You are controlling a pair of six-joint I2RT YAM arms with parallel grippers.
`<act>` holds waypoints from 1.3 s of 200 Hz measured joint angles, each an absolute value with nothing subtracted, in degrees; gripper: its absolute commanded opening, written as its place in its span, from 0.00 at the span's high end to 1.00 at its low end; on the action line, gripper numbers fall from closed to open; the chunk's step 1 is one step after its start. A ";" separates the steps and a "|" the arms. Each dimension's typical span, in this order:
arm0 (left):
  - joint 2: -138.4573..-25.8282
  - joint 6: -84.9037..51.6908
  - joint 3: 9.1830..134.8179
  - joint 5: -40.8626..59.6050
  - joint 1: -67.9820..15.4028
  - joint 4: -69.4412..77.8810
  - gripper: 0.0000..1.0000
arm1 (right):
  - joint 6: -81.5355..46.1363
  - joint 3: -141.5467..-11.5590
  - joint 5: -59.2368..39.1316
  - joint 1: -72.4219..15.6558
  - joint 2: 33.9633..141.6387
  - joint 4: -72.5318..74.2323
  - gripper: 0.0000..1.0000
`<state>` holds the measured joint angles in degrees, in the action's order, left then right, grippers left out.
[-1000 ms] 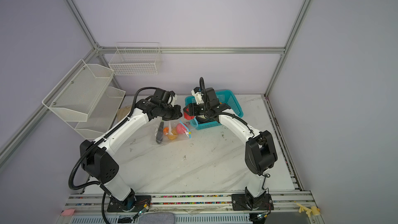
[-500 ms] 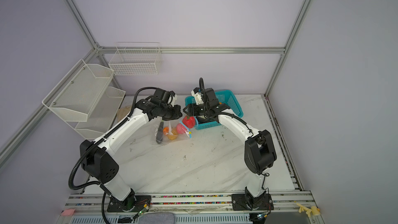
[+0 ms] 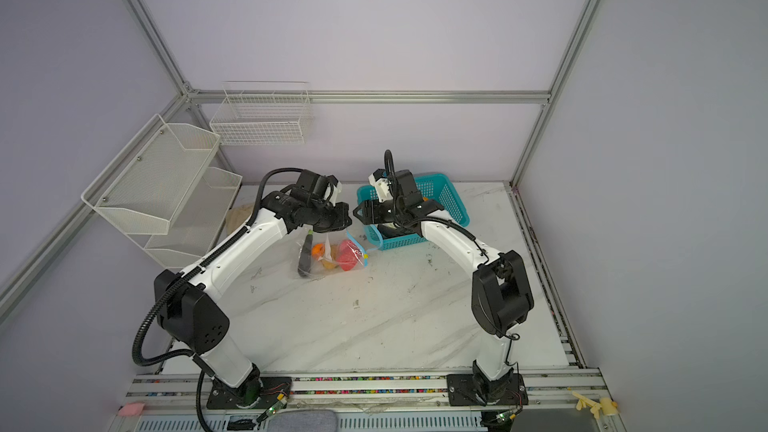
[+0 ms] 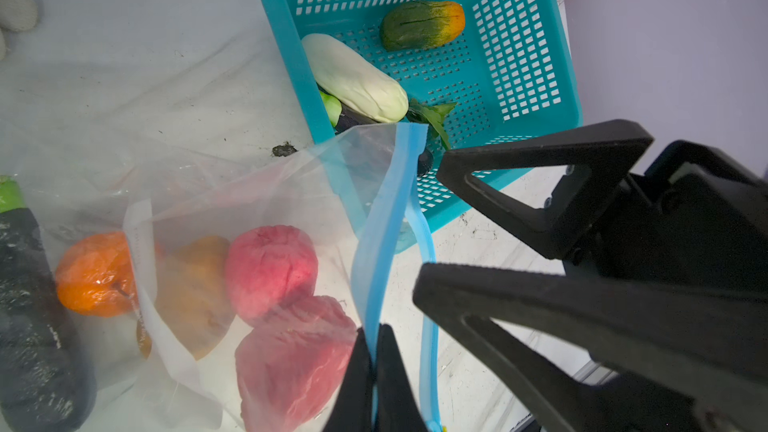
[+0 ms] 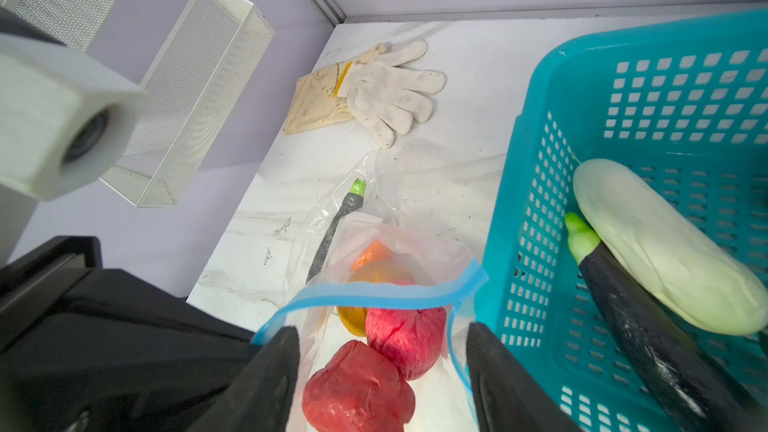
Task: Place the food in the zip-top bag and seal the zipper
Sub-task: 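Lower the red pepper into the bag and open the right gripper, then move the right gripper back into the basket over the green-orange papaya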
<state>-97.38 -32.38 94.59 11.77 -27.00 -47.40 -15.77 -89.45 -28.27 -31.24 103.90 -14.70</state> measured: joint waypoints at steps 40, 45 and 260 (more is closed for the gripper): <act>-97.32 -32.38 94.59 11.75 -26.98 -47.40 1.00 | -14.87 -89.67 -26.55 -30.79 103.37 -15.35 0.32; -97.27 -32.36 94.59 11.75 -26.98 -47.42 1.00 | -14.68 -89.78 -26.28 -30.65 103.20 -15.64 0.32; -90.94 -32.29 94.72 10.26 -25.23 -49.52 1.00 | -2.87 -102.17 -8.38 -17.32 120.70 -20.97 0.29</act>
